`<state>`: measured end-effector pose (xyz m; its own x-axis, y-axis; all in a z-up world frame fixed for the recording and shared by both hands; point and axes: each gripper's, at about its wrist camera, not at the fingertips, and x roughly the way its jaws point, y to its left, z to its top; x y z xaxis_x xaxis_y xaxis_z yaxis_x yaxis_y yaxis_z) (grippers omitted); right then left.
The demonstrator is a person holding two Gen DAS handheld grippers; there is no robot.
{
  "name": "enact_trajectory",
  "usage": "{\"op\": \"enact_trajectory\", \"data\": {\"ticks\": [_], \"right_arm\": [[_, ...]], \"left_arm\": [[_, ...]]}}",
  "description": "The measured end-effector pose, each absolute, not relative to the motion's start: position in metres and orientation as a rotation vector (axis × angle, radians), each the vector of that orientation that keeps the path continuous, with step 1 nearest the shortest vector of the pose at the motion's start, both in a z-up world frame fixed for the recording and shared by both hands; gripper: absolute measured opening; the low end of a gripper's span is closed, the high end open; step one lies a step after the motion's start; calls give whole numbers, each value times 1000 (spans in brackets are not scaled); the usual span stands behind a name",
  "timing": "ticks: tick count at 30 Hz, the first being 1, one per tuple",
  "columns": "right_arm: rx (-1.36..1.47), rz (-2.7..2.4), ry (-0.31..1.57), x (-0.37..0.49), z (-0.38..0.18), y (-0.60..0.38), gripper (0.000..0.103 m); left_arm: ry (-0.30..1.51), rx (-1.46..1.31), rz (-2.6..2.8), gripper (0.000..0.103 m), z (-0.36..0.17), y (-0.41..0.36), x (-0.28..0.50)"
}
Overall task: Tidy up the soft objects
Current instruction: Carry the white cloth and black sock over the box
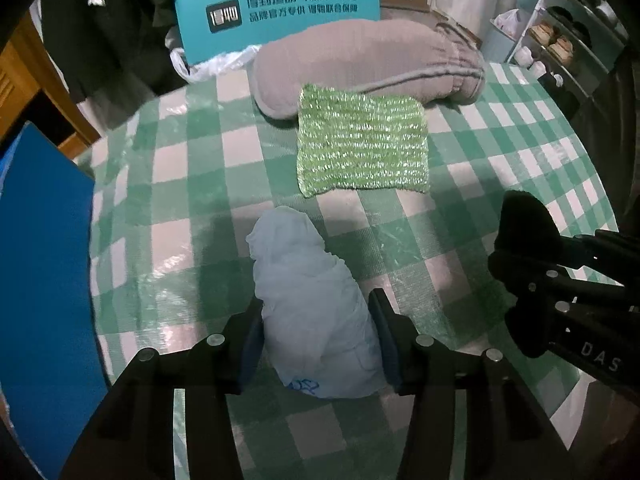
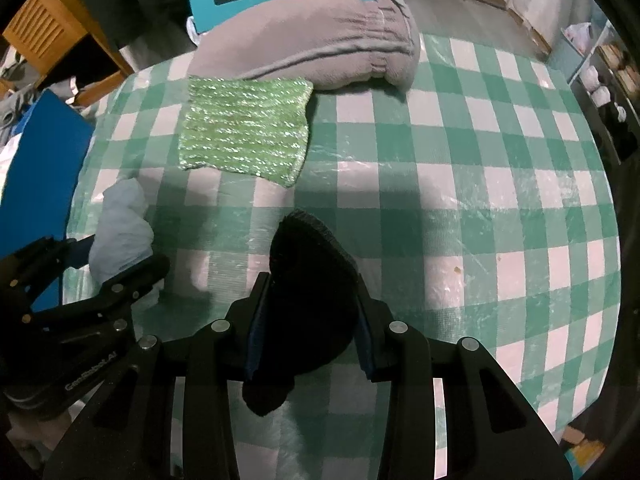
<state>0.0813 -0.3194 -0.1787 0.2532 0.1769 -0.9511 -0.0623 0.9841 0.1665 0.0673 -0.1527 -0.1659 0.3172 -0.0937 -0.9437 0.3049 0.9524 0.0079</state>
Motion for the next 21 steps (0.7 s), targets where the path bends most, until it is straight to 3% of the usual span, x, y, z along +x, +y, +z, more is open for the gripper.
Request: {"op": "enact_trajectory", "data": {"ticks": [21], "right_arm": [[56,234,1205,75,-125,-290,36]], "left_arm": [[1122,209,-237,50,-116,-123,52]]}}
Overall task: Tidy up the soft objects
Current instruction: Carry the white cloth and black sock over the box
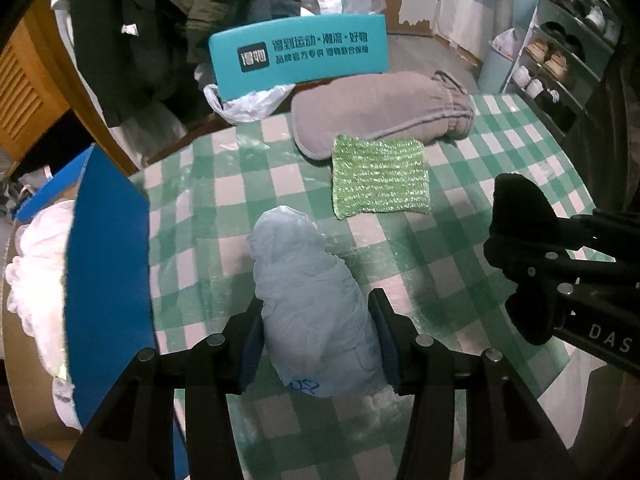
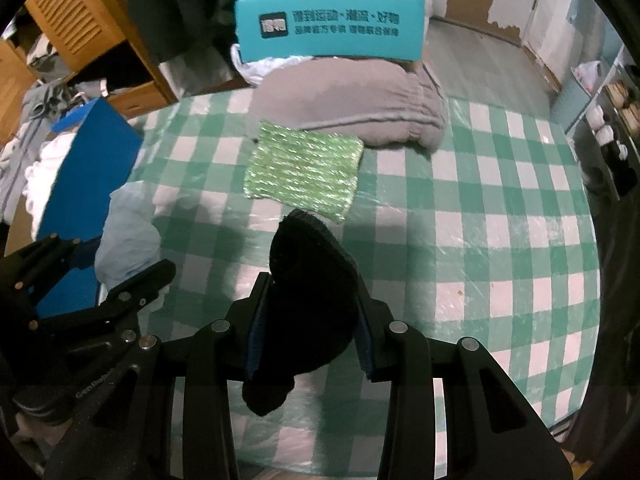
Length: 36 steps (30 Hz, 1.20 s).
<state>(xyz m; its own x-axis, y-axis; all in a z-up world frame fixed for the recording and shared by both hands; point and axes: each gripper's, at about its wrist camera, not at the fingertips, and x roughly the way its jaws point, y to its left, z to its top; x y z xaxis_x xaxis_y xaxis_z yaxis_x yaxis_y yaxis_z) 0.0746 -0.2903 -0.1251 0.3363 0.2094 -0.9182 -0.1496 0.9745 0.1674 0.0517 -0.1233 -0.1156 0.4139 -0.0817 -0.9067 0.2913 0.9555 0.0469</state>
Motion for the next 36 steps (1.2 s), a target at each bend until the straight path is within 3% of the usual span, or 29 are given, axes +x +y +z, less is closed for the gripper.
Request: {"op": "enact_trajectory", "data": {"ticks": [36], "right_arm": [[-41,443,1084,68,-52,-169,36]], "left_arm": [[1001,123,-108,50,-54,-23,20]]}}
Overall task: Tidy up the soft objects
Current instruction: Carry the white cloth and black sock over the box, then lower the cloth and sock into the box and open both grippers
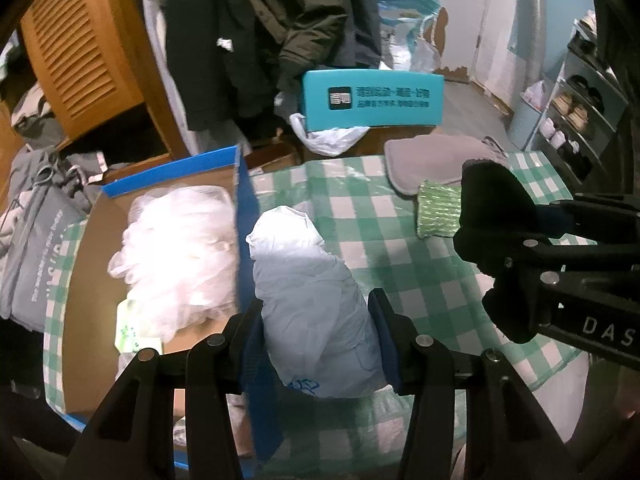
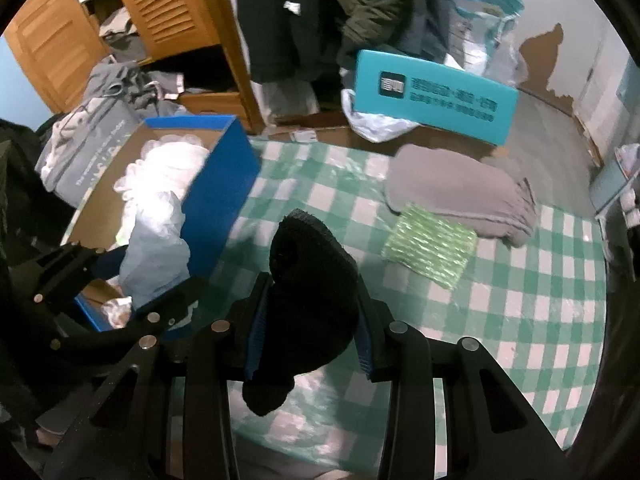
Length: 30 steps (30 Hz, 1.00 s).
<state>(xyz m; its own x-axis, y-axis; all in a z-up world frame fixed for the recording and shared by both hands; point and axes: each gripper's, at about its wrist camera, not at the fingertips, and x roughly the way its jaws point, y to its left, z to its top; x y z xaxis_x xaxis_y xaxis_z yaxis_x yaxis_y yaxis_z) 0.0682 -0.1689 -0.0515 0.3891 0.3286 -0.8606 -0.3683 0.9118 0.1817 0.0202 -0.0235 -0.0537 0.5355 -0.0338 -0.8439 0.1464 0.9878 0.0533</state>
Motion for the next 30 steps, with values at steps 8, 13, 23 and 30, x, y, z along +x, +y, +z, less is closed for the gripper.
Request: {"op": "enact_trajectory", "data": {"ticks": [8,13,23,30], "right_arm": [[-65,501,1068,69,-41,-133,36],[-80,535,1053,69,-34,-111,36],[-101,613,1053,70,-30,-63,36],[-110,660,1078,71,-38,-32,36]], "left_arm": [[996,86,-64,50,-51,8,15],[990,58,-37,50,-49,29,10],[993,2,38,50,-51,78,5],[1007,-35,102,50,-57,114,5]]}}
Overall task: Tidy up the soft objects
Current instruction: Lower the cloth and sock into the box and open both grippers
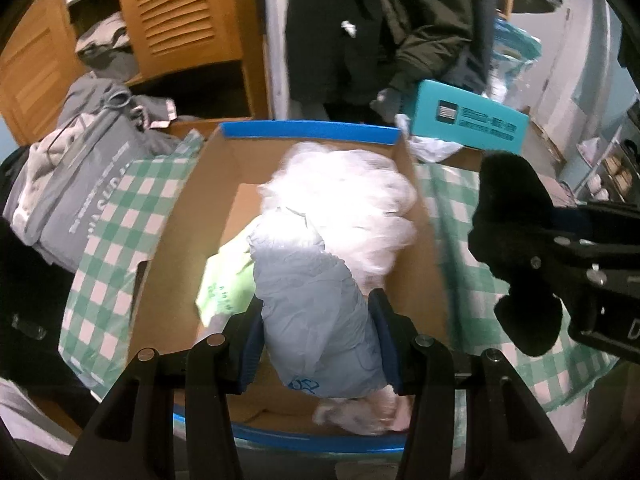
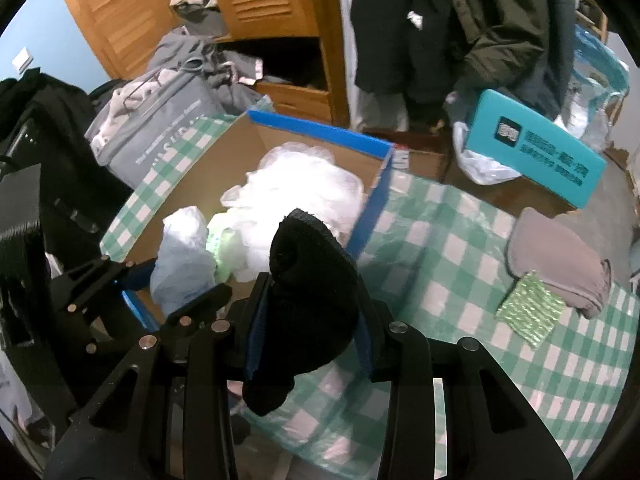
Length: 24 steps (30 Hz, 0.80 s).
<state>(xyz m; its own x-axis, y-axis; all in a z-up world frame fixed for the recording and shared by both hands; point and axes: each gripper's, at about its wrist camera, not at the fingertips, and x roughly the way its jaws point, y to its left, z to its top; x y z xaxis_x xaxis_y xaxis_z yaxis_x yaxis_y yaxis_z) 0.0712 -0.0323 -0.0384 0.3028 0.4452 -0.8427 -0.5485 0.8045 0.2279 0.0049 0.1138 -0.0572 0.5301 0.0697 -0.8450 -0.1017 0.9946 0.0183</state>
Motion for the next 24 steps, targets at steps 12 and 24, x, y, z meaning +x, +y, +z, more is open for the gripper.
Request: {"op": "enact_trajectory", "data": {"ticks": [12,24], "right_arm": [[-151,714,1153,72,-67,13,36],[-170,705,1162,71,-77,22,60]], "left_arm": [[1062,-91,190,50,-80,160,7],[1095,-109,223,72,-88,171,6]]}}
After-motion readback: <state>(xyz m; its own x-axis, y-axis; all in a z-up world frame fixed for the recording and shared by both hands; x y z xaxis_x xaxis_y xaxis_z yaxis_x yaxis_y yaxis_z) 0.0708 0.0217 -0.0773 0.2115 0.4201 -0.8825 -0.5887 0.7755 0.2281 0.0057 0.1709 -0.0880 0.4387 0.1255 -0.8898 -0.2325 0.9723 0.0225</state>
